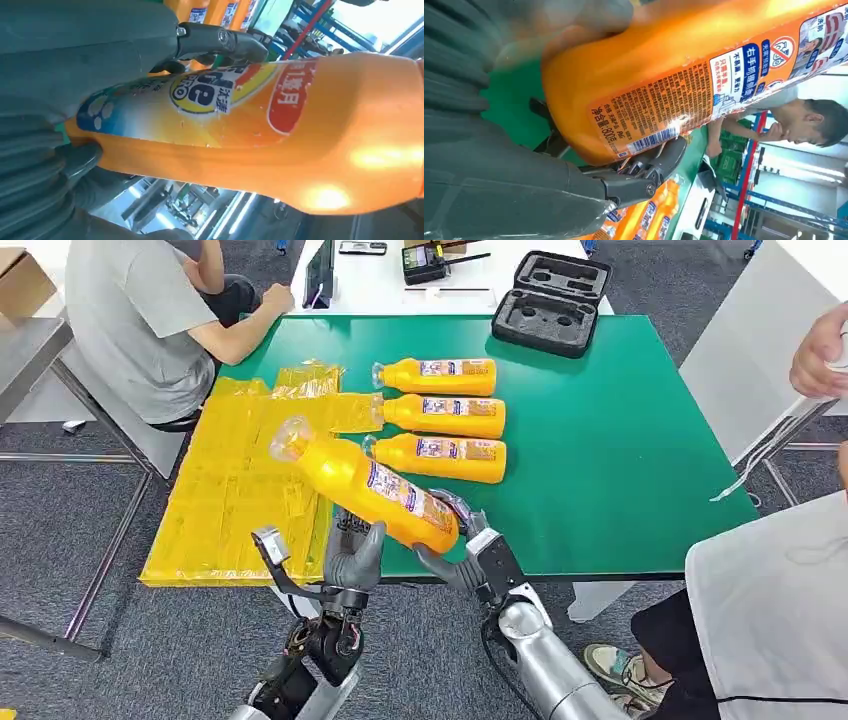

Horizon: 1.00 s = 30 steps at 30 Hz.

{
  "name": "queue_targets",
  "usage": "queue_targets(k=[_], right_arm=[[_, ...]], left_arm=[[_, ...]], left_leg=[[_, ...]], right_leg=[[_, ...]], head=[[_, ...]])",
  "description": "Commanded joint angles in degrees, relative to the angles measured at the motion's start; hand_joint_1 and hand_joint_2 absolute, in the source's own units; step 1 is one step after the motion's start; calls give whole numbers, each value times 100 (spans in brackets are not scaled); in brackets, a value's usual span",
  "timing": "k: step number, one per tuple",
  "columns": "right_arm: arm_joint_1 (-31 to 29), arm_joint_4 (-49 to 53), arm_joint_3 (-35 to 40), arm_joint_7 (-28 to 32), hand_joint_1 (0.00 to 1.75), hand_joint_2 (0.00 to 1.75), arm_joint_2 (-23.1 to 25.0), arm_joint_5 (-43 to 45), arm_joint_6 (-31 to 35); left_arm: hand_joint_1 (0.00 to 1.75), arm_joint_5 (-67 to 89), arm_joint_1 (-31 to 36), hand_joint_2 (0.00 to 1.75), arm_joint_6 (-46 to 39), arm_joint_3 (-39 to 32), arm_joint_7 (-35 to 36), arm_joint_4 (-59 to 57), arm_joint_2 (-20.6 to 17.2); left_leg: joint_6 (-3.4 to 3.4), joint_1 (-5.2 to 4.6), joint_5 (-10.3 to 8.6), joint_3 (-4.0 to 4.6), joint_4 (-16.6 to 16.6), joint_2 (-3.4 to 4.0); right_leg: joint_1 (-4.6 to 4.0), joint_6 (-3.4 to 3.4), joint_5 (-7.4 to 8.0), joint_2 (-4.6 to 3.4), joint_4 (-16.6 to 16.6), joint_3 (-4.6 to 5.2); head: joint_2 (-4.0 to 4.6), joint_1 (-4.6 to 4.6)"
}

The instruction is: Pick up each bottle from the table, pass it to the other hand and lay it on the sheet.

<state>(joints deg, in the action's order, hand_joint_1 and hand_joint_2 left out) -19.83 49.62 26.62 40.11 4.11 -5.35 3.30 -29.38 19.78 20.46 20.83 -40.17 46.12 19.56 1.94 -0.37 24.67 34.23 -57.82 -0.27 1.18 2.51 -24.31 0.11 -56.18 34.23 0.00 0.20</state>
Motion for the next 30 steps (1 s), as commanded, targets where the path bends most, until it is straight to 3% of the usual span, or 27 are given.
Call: queue_targets(k=[1,30], right_arm=[[-77,-60,-134,-11,169,175,-1,-61,-80],[29,243,-328,-11,166,175,-4,77,-604]], left_arm=[[0,-78,218,175,23,222,17,-425,44],[0,110,95,175,434,-259,17,-440,44]], left_leg=[[-9,6,4,-12,-1,-4],[-10,8,9,-18,-2,4]], right_leg=[[-6,-9,-5,5,2,-15],[-9,-11,-6,-2,3,-20]], head=[[0,0],[0,0]])
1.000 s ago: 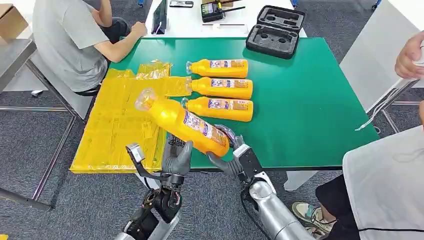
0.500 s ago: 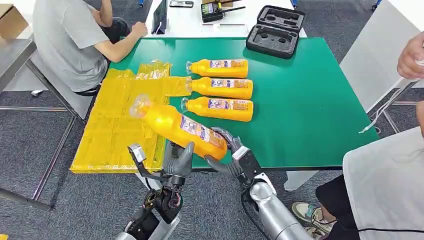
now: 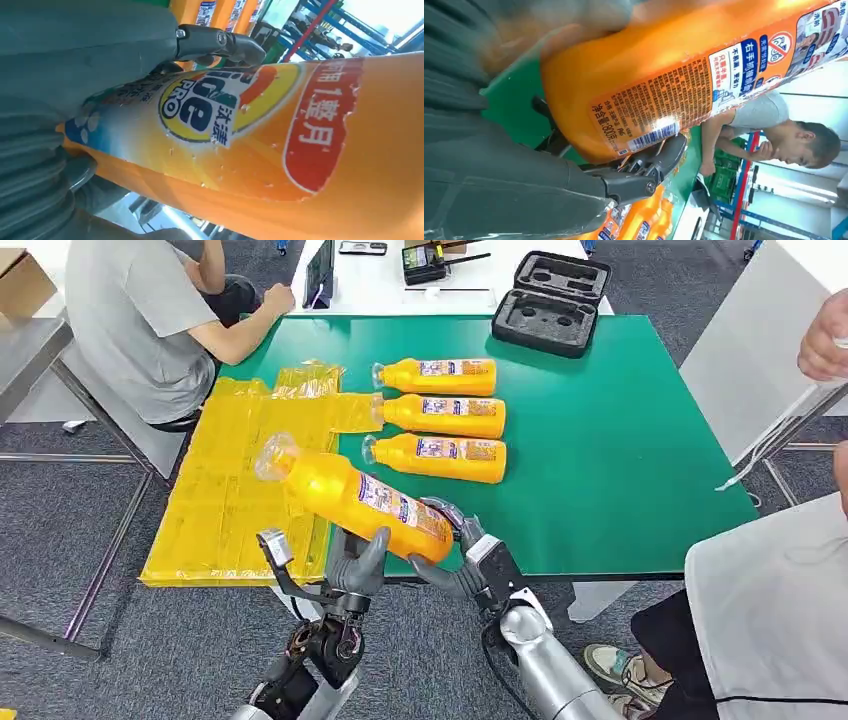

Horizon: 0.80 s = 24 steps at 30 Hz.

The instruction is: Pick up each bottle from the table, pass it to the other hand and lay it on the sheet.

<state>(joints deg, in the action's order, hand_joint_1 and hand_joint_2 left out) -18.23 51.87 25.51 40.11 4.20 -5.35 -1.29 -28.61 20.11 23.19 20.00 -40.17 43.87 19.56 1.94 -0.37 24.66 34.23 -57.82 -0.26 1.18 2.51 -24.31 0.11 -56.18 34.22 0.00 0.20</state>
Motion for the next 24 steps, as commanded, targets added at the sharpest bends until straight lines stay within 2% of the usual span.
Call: queue_targets(k=[1,2,5,6,16,18,21,22,24], right_arm=[[-141,21,-234,-11,164,175,-24,37,-94],[-143,32,-267,-11,169,175,-36,47,-88],[-140,69,-375,-11,169,175,-89,105,-143],[-132,81,-384,-11,168,175,-94,107,-150],[-113,82,-386,-11,166,175,-104,112,-177],[-88,71,-386,-11,171,175,-89,104,-158],[-52,78,-409,-11,166,175,-86,98,-129],[-47,78,-409,-11,164,175,-86,98,-131],[-47,78,-409,-11,166,175,-86,98,-131]], left_arm=[[0,47,60,175,129,-186,17,-216,44],[0,54,52,175,125,-196,17,-207,44],[0,64,40,175,100,-232,17,-239,44],[0,66,41,0,98,-237,17,-245,44],[0,23,31,0,145,-255,17,-264,44],[0,7,36,0,158,-275,17,-281,44],[0,13,28,0,213,-321,17,-280,44],[0,23,28,175,208,-333,17,-275,44],[0,23,28,175,208,-333,17,-275,44]], left_leg=[[-10,5,7,-15,-1,4],[-6,1,3,-8,1,2],[-8,4,5,-10,0,2],[-11,8,9,-19,-1,4],[-8,5,6,-13,1,3],[-5,1,2,-7,3,1],[-10,6,7,-18,2,3],[-9,4,6,-15,1,2],[-11,7,9,-21,2,4]], right_leg=[[-6,-10,-5,-3,2,-16],[-2,-6,-3,-2,1,-8],[-4,-8,-4,-1,2,-12],[-8,-12,-6,-3,4,-22],[-5,-9,-4,-2,4,-15],[-1,-5,-2,0,2,-7],[-7,-10,-5,-2,4,-19],[-5,-9,-5,-1,3,-16],[-8,-11,-6,-2,6,-24]], head=[[0,0],[0,0],[0,0],[0,0],[0,0],[0,0],[0,0],[0,0],[0,0]])
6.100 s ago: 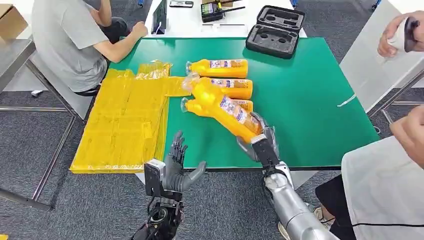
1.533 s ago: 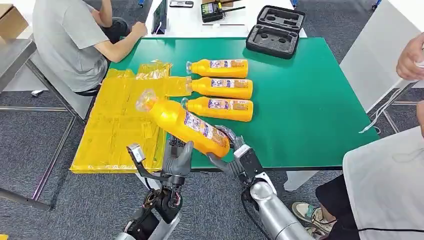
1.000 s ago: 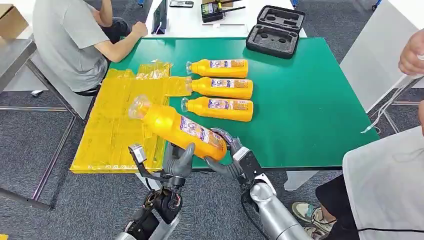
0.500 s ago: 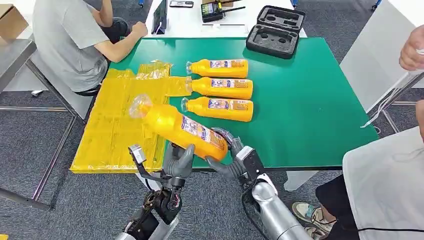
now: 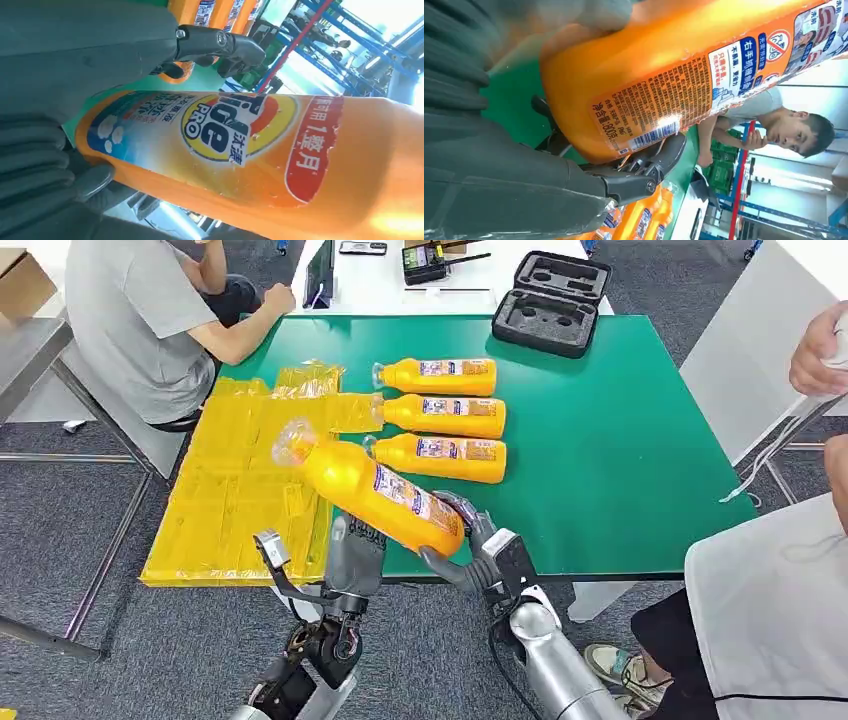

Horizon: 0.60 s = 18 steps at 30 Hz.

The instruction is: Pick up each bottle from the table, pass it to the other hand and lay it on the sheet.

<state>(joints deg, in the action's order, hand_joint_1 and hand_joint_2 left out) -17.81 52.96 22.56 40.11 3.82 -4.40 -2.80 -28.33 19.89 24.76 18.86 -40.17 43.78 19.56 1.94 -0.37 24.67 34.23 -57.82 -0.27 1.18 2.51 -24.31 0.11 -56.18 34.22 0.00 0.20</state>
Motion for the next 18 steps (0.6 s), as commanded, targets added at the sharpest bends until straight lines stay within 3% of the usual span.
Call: queue_targets(k=[1,3,6,18], right_arm=[[-107,-111,-100,-11,166,175,-29,-14,-26],[-131,-227,-50,-11,171,175,0,-63,-56],[-163,-328,8,-11,164,175,45,-103,-62],[-286,-550,89,-11,164,175,158,-110,-62]], left_arm=[[0,24,57,175,81,-256,17,-321,44],[0,44,79,175,77,-255,17,-366,44],[0,66,71,175,65,-245,17,-366,44],[0,244,-34,175,-202,-156,17,-197,44]], left_leg=[[-9,5,6,-16,1,3],[-11,8,9,-23,1,7],[-12,9,9,-23,2,7],[-10,7,9,-19,0,10]], right_leg=[[-5,-9,-4,-2,4,-17],[-8,-11,-6,-5,6,-23],[-10,-13,-5,-6,7,-24],[-7,-10,-5,-8,3,-19]], head=[[0,-2],[0,0],[0,0],[0,0]])
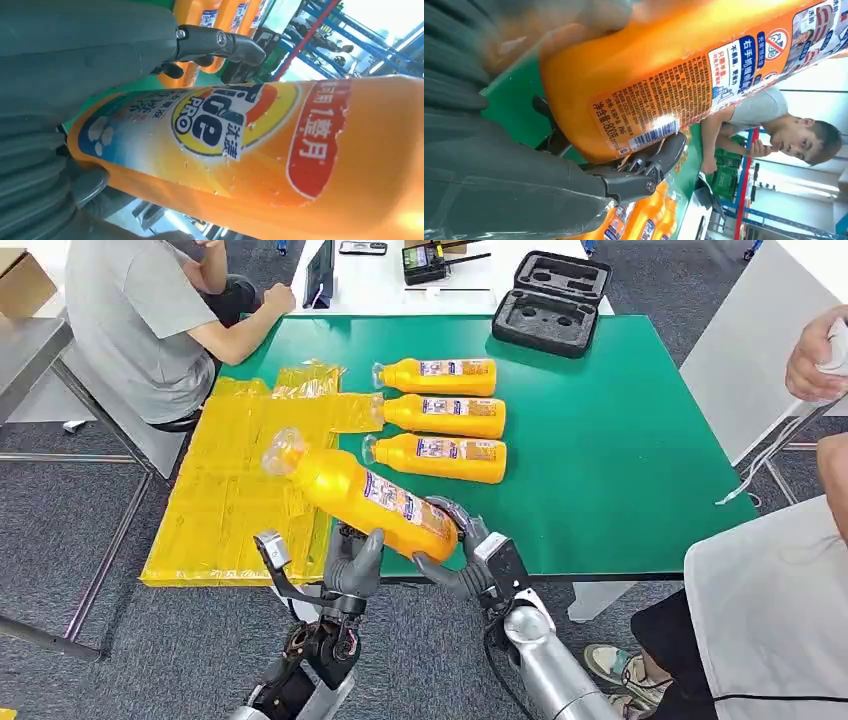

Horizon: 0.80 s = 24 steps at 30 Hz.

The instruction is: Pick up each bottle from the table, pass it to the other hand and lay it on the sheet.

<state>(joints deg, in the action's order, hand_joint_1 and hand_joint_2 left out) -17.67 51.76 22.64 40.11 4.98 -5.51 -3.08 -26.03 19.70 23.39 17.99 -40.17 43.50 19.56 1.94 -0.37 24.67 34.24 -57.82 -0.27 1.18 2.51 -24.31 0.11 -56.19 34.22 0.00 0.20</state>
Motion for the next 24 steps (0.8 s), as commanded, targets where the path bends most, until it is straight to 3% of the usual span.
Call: queue_targets(k=[1,16,24], right_arm=[[-303,-429,88,-11,164,175,44,3,-44],[-269,-359,47,-11,157,175,2,58,-22],[-201,-259,45,-11,162,175,-71,67,-38]], left_arm=[[0,1,-12,175,-59,-62,17,-185,44],[0,-114,23,175,141,-92,17,-342,35],[0,-11,-10,175,239,-151,17,-354,44]], left_leg=[[-14,11,14,-28,-1,15],[-10,7,8,-18,0,6],[-9,5,8,-20,3,4]], right_leg=[[-12,-14,-7,-13,5,-28],[-8,-10,-5,-4,5,-19],[-6,-10,-5,-3,7,-21]], head=[[0,0],[0,-2],[0,0]])
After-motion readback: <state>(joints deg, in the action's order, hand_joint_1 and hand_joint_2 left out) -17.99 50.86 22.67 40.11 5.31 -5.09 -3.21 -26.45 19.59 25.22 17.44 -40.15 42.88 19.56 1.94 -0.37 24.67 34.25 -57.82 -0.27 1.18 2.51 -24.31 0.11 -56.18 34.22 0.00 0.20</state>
